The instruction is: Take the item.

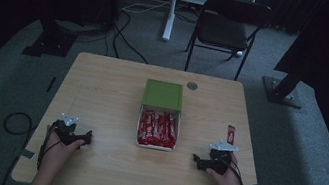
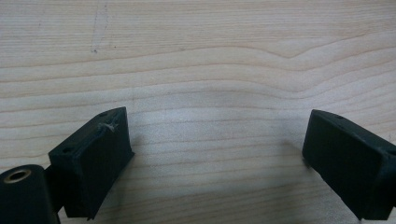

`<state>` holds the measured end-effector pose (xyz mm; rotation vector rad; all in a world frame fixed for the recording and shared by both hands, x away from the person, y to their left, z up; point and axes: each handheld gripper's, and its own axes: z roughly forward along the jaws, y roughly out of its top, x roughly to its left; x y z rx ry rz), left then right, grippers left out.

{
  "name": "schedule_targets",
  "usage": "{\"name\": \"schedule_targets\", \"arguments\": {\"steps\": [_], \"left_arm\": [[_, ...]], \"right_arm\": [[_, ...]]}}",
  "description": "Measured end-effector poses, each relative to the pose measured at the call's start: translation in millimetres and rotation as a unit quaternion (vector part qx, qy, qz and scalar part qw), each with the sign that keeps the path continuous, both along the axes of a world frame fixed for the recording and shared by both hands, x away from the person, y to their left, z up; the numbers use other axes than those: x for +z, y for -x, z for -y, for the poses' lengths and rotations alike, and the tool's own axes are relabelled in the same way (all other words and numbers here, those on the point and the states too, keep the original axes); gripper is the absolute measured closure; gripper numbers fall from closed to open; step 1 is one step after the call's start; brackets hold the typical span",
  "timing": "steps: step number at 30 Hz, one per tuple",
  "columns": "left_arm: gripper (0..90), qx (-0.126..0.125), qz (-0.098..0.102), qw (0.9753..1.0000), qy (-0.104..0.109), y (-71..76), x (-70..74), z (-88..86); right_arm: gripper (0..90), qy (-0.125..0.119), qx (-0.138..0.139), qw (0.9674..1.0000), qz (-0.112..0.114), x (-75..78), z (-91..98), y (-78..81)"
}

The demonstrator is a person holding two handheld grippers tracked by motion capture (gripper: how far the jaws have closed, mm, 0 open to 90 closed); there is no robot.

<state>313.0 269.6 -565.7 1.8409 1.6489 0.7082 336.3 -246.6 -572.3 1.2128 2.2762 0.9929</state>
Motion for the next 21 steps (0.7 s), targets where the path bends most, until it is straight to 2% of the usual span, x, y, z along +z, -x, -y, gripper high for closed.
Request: {"name": "schedule_targets", "arguments": {"steps": [9,15,21], "left_arm": [[8.6,-0.002,-0.001,1.0000,0.000,0.0,0.2,0.2],[8.6,-0.040,-0.001,0.9992,-0.004,1.1,0.3,3.2],[8.6,-0.065,-0.001,0.9978,-0.015,2.4,2.2,9.1]], "right_arm": [[12.8,-0.006,-0.009,0.9999,0.001,0.4,1.0,-2.2],[12.9,-0.023,-0.018,0.9996,-0.005,1.1,4.8,-2.3],[12.9,-0.036,-0.019,0.9992,0.005,7.1,5.8,-1.2]]}}
